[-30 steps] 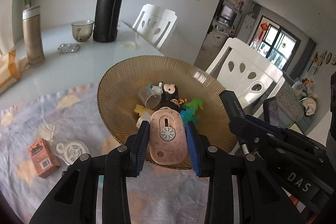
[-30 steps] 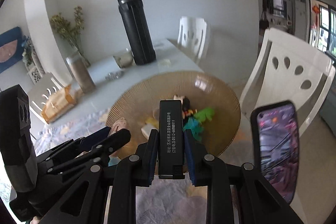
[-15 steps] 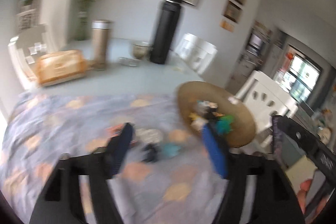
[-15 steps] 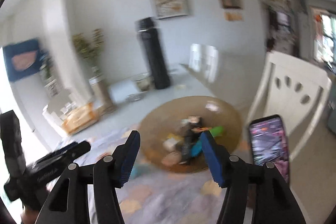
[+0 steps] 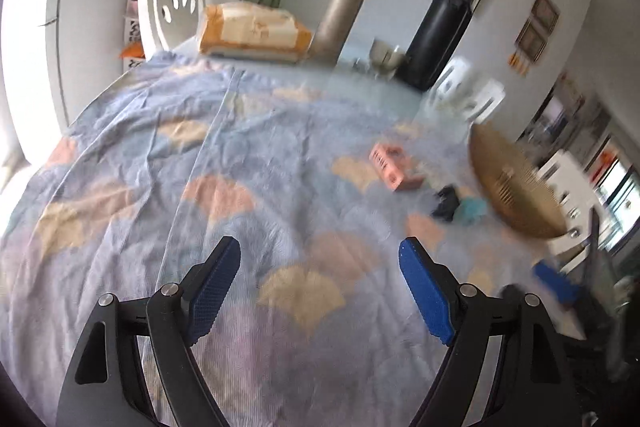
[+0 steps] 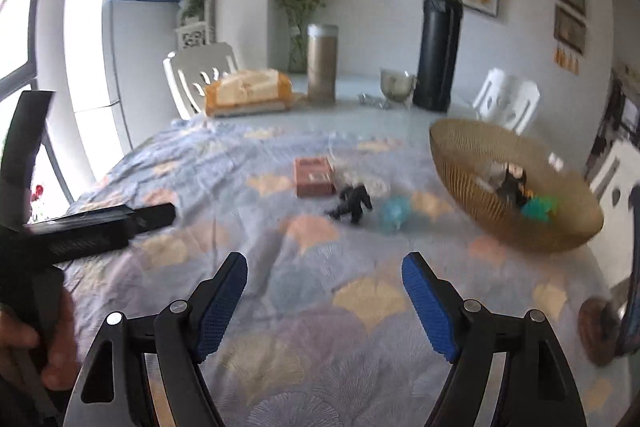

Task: Organize rigid objects
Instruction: 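Move both open grippers back over the remaining items on the cloth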

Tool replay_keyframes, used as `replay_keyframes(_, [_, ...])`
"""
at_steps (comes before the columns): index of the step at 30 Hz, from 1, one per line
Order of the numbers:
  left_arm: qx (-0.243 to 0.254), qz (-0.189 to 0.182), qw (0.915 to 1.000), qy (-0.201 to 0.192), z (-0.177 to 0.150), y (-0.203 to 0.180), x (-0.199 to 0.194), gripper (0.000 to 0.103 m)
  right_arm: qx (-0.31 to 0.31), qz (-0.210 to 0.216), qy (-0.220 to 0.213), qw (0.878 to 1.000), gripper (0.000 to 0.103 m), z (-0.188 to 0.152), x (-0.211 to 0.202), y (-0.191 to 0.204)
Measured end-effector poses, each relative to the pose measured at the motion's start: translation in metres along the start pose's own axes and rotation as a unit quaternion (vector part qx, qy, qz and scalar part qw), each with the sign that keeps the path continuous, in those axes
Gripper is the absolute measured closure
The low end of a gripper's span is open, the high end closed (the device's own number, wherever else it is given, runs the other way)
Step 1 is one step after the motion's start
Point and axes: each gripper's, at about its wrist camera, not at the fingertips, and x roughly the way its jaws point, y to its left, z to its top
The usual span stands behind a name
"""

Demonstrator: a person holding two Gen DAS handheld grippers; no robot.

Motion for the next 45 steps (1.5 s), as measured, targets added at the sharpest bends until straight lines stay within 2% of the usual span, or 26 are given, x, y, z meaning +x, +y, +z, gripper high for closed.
replay_keyframes(3, [0.003,-0.003,0.9998,0.021,-0.001,-0.001,0.008,0.022,0.030,-0.004,0.013,0.999,0.023,0.000,0.008,-0.012])
replay_keyframes(5, [0.022,0.008,0.9996,0.015,-0.003,-0.010,0.008,0.022,0.037,-0.010,0.021,0.999,0.017,-0.001,0.012,-0.014])
replay_keyframes(9, [0.070,0.022,0.9972,0.012,-0.009,-0.026,0.005,0.022,0.013,-0.021,0.017,1.000,0.016,-0.001,0.009,-0.005])
replay_keyframes(11, [0.085,0.026,0.9960,0.010,-0.011,-0.031,0.005,0.022,-0.003,-0.032,0.013,0.999,0.011,-0.001,0.008,0.002])
replay_keyframes(17, [0.098,0.033,0.9946,0.011,-0.011,-0.035,0.007,0.022,-0.011,-0.039,0.006,0.999,0.005,0.000,0.007,0.005])
replay_keyframes(26, [0.071,0.055,0.9957,0.020,-0.010,-0.026,0.009,0.022,0.000,-0.033,0.014,0.999,0.004,-0.001,0.009,0.001])
replay_keyframes(33, [0.004,0.020,0.9988,0.045,-0.005,-0.002,0.013,0.022,0.001,-0.030,0.008,1.000,0.004,-0.001,0.007,0.002])
replay_keyframes(36, [-0.027,0.009,0.9983,0.050,-0.004,0.008,0.015,0.022,-0.002,-0.029,0.004,1.000,0.000,-0.001,0.006,0.004])
replay_keyframes(41, [-0.035,-0.005,0.9979,0.054,-0.003,0.010,0.017,0.022,-0.011,-0.028,0.006,1.000,0.000,0.000,0.007,0.007])
replay_keyframes(45, [-0.019,-0.003,0.9980,0.060,-0.004,0.003,0.018,0.022,-0.012,-0.025,0.004,1.000,0.000,0.000,0.006,0.008])
